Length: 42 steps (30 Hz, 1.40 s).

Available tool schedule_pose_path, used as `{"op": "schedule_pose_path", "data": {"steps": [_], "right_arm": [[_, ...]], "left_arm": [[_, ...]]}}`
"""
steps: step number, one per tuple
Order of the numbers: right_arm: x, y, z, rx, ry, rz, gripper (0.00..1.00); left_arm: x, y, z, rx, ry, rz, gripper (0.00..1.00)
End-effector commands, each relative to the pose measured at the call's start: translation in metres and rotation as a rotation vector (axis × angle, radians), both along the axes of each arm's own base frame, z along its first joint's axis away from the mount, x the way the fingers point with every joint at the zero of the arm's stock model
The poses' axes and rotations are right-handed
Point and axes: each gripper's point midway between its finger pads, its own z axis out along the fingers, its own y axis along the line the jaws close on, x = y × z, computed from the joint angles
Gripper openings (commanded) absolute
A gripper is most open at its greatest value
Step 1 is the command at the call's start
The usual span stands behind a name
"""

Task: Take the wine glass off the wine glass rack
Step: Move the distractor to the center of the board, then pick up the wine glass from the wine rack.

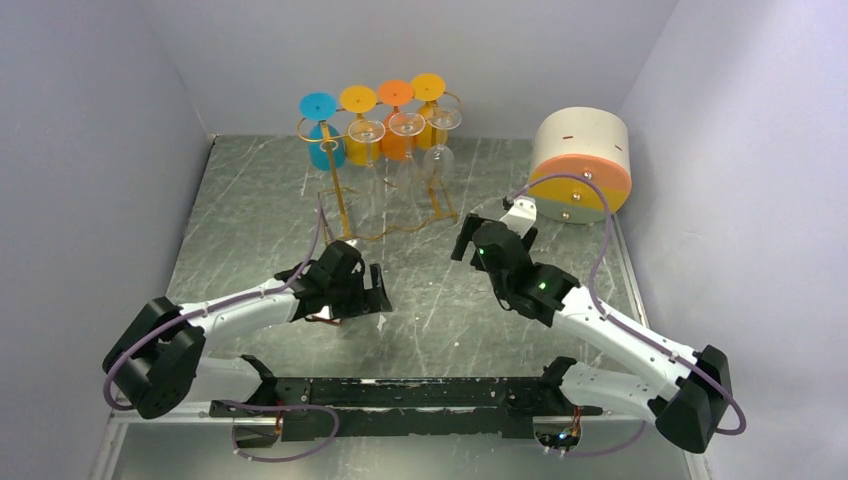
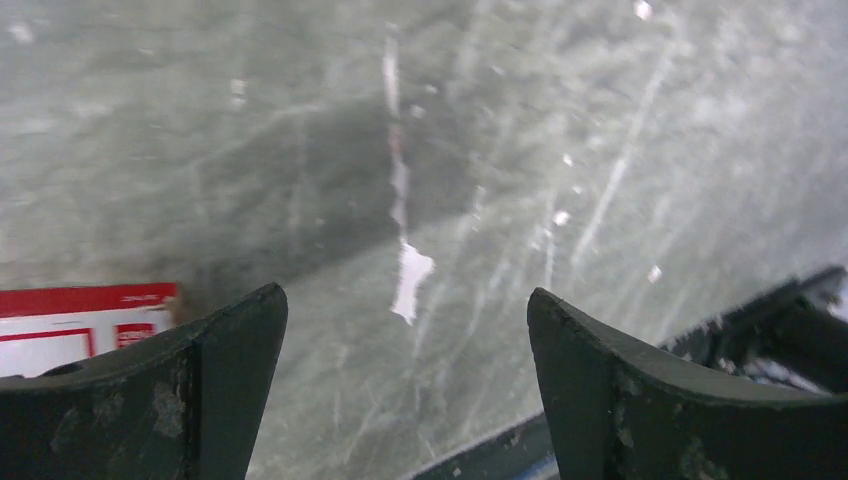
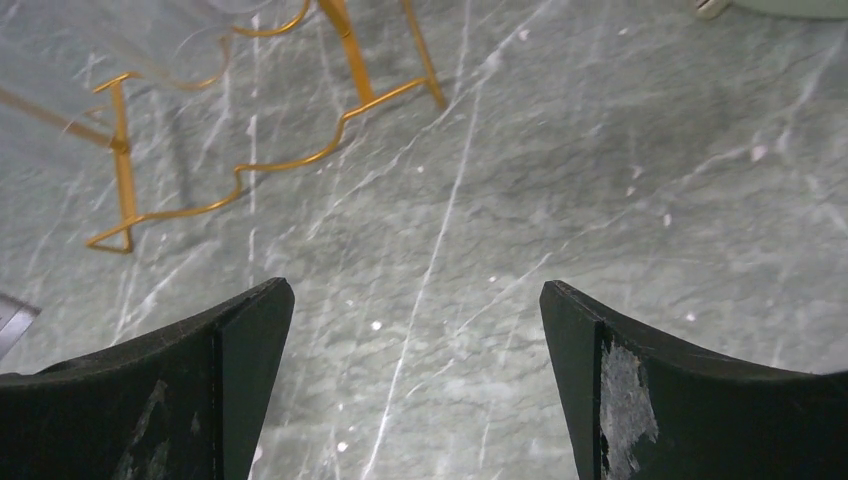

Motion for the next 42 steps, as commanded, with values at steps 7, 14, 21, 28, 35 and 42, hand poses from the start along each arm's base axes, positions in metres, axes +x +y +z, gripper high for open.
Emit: {"op": "schedule_pose_path", "data": {"steps": [7,14,21,28,35,42], "right_arm": [[0.05,-0.011,0.038,-0.025,0.016,0.051,1.0],[0.092,0.0,0.088,0.111,-0.021,0.142,1.0],[0.129,0.013,0.133,0.235,-0.071,0.202,0.95],[0.15,0.035,0.151,0.387,-0.072,0.282,0.84],[0.16,0.036,0.167,0.477,-0.104,0.296,0.82],[0.168,0.038,0.178,0.552,-0.131,0.301,0.79]], "left_arm": [[0.019,0.086,-0.036,0.295,0.018,0.345,0.94],[0.019,0.139,-0.035,0.244,0.037,0.52,0.94],[0.031,0.139,0.008,0.171,-0.076,0.543,0.93],[0.042,0.134,0.054,0.1,-0.205,0.512,0.93],[0.045,0.147,0.097,0.1,-0.365,0.515,0.94],[0.046,0.152,0.127,0.038,-0.514,0.533,0.93]]}}
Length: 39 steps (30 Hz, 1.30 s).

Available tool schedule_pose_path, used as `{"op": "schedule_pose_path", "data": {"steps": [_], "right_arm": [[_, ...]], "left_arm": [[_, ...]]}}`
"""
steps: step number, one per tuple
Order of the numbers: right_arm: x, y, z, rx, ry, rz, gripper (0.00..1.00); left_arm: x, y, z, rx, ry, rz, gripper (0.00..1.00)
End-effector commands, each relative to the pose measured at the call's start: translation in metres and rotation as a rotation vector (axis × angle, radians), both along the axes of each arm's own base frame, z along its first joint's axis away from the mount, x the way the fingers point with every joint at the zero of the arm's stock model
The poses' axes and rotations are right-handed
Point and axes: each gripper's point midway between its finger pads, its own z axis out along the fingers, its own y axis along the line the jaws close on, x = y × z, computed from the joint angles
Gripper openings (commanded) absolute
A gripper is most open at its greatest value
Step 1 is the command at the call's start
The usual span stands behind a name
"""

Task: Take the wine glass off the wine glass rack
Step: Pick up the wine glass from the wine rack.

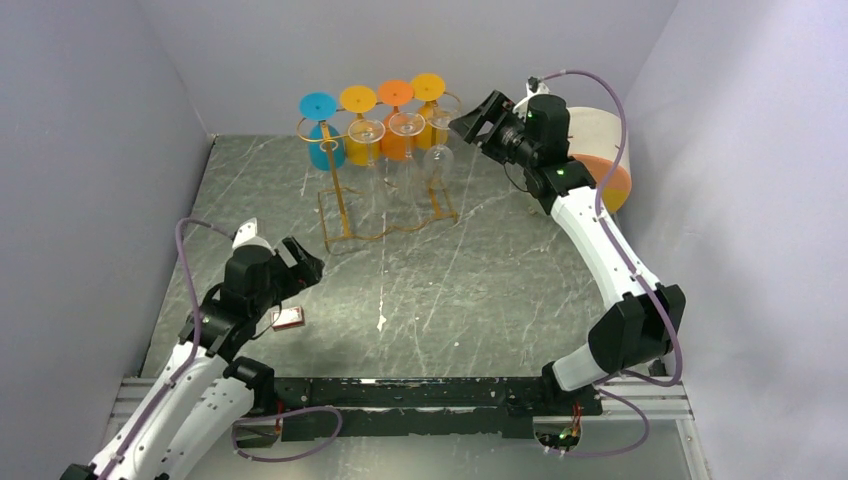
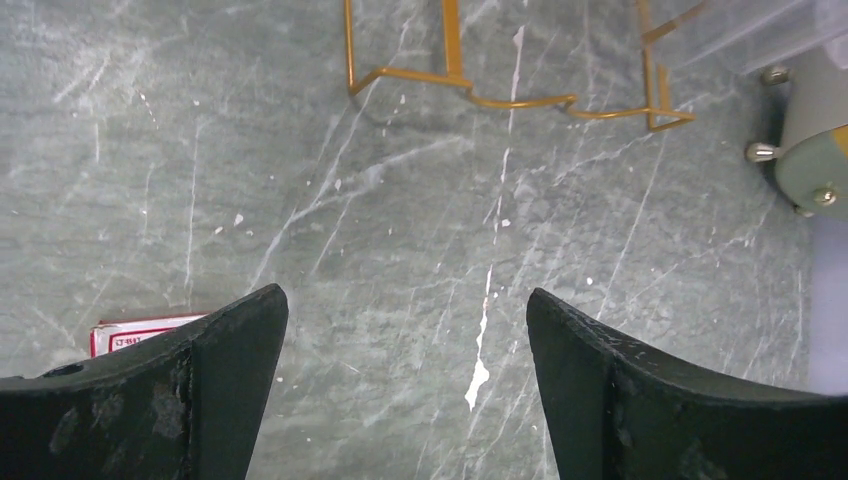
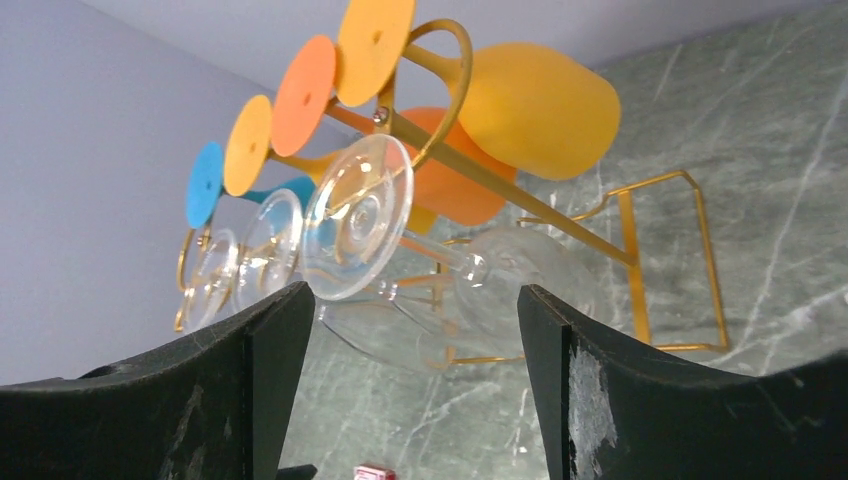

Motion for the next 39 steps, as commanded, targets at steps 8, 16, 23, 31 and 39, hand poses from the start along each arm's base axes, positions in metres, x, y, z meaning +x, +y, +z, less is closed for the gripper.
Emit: {"op": "schedule_pose_path", "data": {"steps": [8,16,23,31,39], "right_arm": [[0.034,0.012,0.019,0.143,0.002,0.006,0.7],[0.044,0.016,0.015,0.17,0.024,0.0,0.56],[0.045,0.012,0.012,0.153,0.031,-0.022,0.45],[0.048,0.01,0.014,0.114,0.025,-0.023,0.3],[0.046,0.015,0.016,0.103,0.026,0.008,0.21]], "left_arm": [[0.004,0.02,0.061,0.07,-0.18,0.036,0.93],[0.002,0.027,0.07,0.154,-0.195,0.01,0.93],[0.007,0.018,0.068,0.132,-0.211,-0.024,0.93],[0.01,0.015,0.062,0.159,-0.158,-0.05,0.93],[0.009,0.016,0.064,0.156,-0.171,-0.045,0.93]]}}
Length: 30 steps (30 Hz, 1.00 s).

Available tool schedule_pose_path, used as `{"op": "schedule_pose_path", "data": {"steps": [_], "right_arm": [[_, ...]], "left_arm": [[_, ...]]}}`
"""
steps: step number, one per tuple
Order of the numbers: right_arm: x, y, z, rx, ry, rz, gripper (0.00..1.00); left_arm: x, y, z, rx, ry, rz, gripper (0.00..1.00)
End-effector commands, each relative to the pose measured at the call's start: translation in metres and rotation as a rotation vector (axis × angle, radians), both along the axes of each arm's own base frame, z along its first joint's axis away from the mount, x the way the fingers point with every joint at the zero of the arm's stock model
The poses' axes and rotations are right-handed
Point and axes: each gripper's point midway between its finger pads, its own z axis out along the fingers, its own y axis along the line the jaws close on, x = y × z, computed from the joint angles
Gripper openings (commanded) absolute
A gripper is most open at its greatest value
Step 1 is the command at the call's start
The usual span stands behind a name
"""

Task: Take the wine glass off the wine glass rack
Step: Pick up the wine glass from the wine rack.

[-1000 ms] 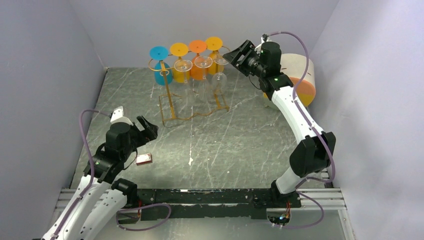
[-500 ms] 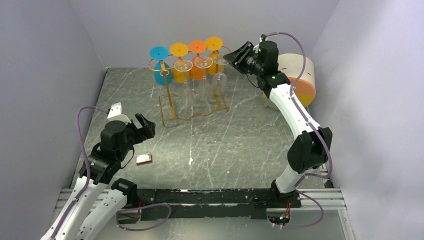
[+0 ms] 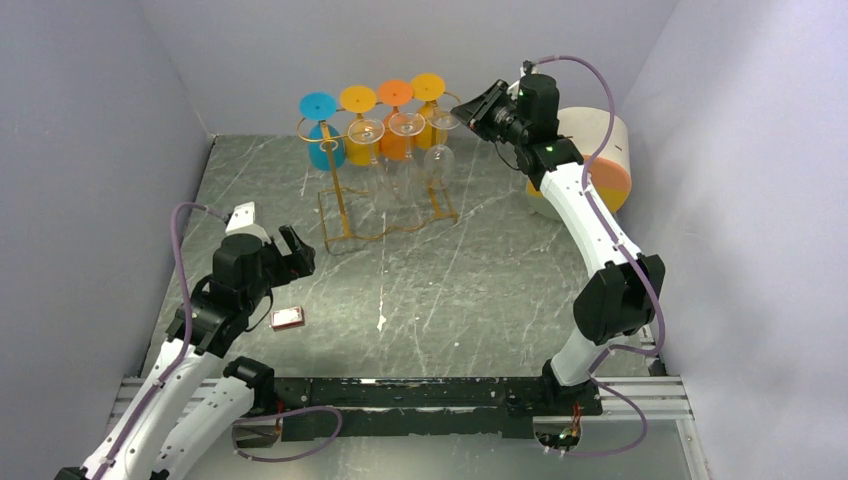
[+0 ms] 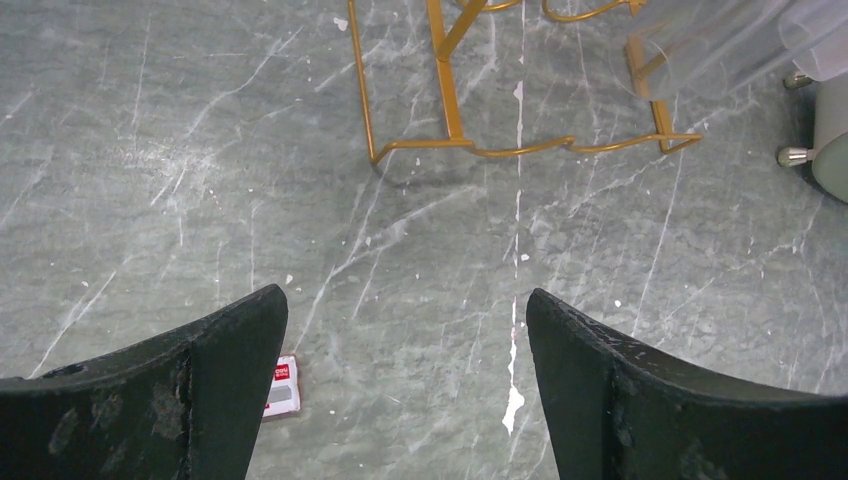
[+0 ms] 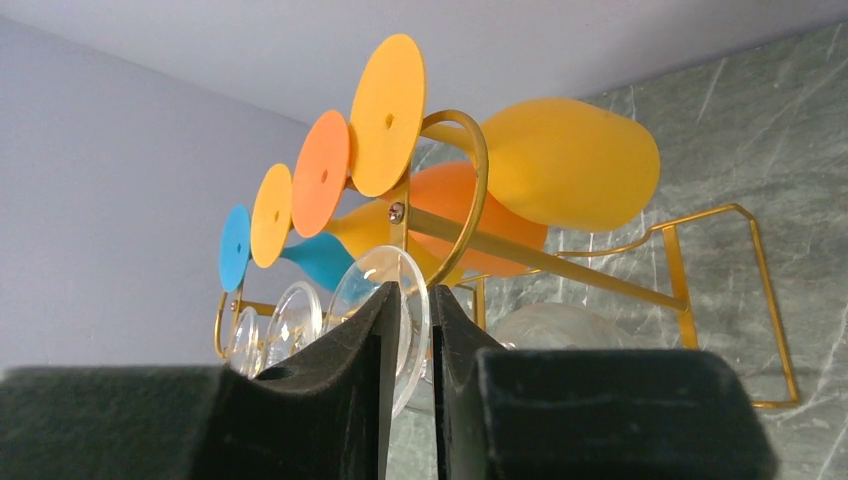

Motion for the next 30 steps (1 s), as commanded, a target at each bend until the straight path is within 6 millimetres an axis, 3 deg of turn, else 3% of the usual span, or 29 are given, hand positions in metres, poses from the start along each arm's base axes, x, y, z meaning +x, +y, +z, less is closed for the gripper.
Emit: {"op": "schedule_pose_path", "data": {"steps": [1,5,18,23,30], "right_arm": [[0.001,0.001,0.005,-0.009,-0.009,0.021,0.2],[-0.003,0.001,0.008,-0.004,-0.014,0.029,0.22],[-0.009,-0.011,0.022,-0.038,-0.044,-0.024,0.08],[-0.011,-0.006,0.03,-0.002,-0.056,-0.006,0.0],[-0.014,-0.003,0.042,0.052,-0.075,0.004,0.0]], "left_arm": [[0.001,0.0,0.015,-0.01,-0.05,-0.008,0.94],[0.0,0.001,0.016,-0.014,-0.059,-0.002,0.94],[0.0,0.005,0.012,0.0,-0.034,0.02,0.93],[0.0,0.005,0.011,0.003,-0.028,0.02,0.93],[0.0,0.007,0.012,0.004,-0.029,0.028,0.93]]}}
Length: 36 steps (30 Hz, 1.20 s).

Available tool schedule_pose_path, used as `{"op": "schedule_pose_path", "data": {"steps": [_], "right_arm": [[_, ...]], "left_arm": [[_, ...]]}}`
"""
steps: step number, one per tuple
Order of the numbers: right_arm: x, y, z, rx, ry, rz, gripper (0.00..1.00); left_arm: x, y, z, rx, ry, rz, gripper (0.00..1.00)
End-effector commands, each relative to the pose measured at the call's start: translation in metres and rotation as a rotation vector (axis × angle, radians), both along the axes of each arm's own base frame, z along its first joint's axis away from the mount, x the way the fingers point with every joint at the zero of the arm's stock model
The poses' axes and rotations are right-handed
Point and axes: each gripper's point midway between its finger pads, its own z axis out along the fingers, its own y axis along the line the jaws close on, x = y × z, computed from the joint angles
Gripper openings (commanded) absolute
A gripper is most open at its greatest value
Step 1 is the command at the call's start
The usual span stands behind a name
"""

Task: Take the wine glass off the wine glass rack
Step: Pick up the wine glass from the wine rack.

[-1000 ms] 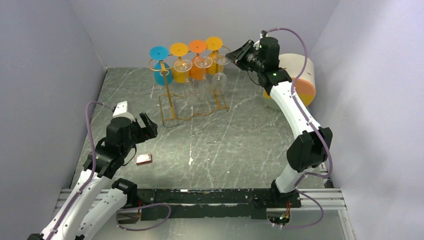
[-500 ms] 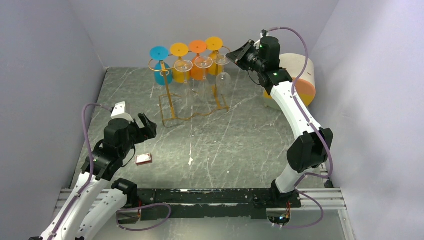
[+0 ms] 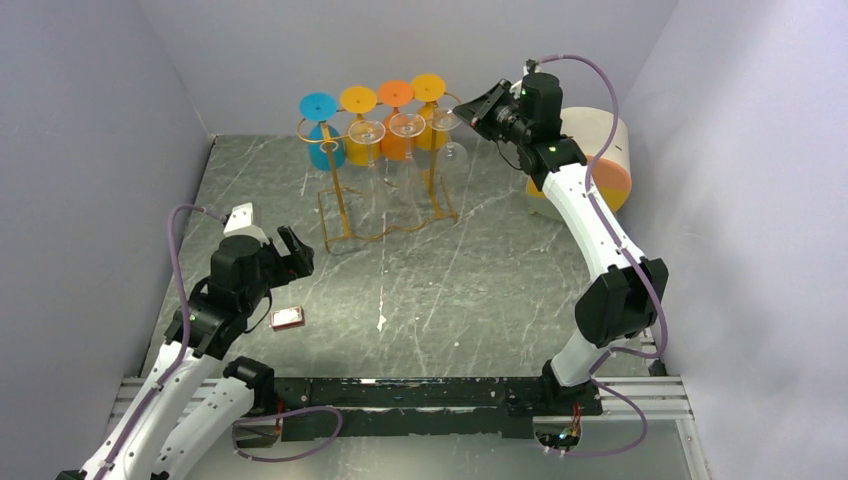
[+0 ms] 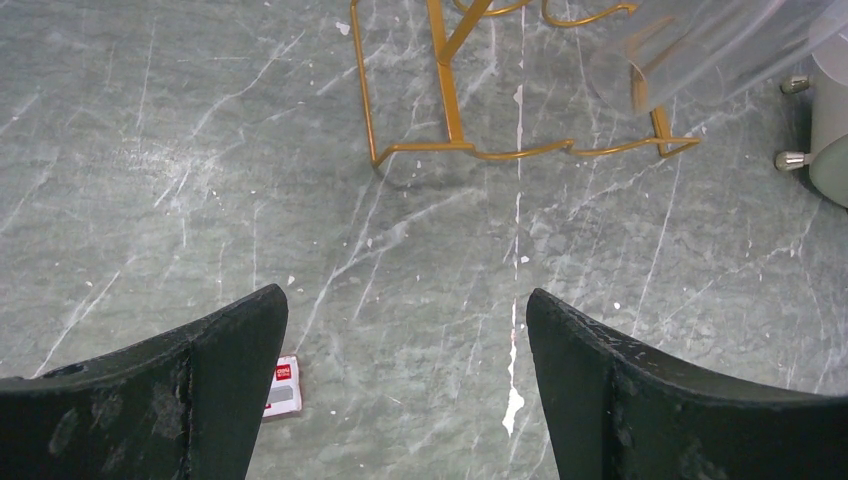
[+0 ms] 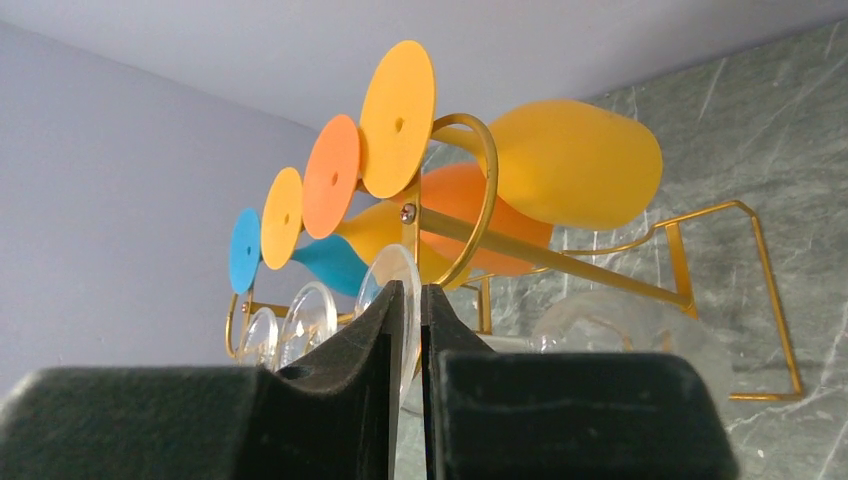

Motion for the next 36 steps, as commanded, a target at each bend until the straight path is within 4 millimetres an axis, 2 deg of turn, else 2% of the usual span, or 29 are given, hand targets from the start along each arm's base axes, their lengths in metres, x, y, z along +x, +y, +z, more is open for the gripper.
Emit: {"op": "schedule_pose_path", "data": {"steps": [1,8,12,15,19,27,31,32,34,36], "right_arm": [[-0.01,-0.001,0.037,0.053,-0.079,0.007,0.0],[-0.011,-0.001,0.041,0.06,-0.08,0.008,0.0],[-0.013,0.0,0.026,0.062,-0.047,0.014,0.0],[-0.015,0.003,0.015,0.07,-0.022,0.038,0.06],[-0.019,0.012,0.014,0.092,-0.011,0.091,0.14],[-0.022,0.019,0.015,0.114,-0.004,0.134,0.17],[-0.024,0.018,0.011,0.118,0.003,0.133,0.22],[-0.025,0.018,0.01,0.121,0.005,0.131,0.21],[-0.026,0.016,0.009,0.122,0.001,0.117,0.09],[-0.025,0.012,0.008,0.122,0.0,0.093,0.08]], "left_arm": [[0.001,0.005,0.01,0.005,-0.024,0.024,0.93],[0.001,0.005,0.009,0.007,-0.02,0.024,0.93],[0.001,0.007,0.01,0.009,-0.019,0.031,0.94],[0.001,0.007,0.01,0.008,-0.023,0.032,0.93],[0.0,0.008,0.011,0.008,-0.025,0.035,0.93],[0.0,0.009,0.012,0.009,-0.025,0.039,0.93],[0.0,0.009,0.012,0.01,-0.026,0.04,0.93],[0.0,0.01,0.012,0.011,-0.028,0.042,0.93],[-0.001,0.01,0.012,0.011,-0.027,0.045,0.93],[-0.001,0.011,0.013,0.013,-0.026,0.05,0.93]]}}
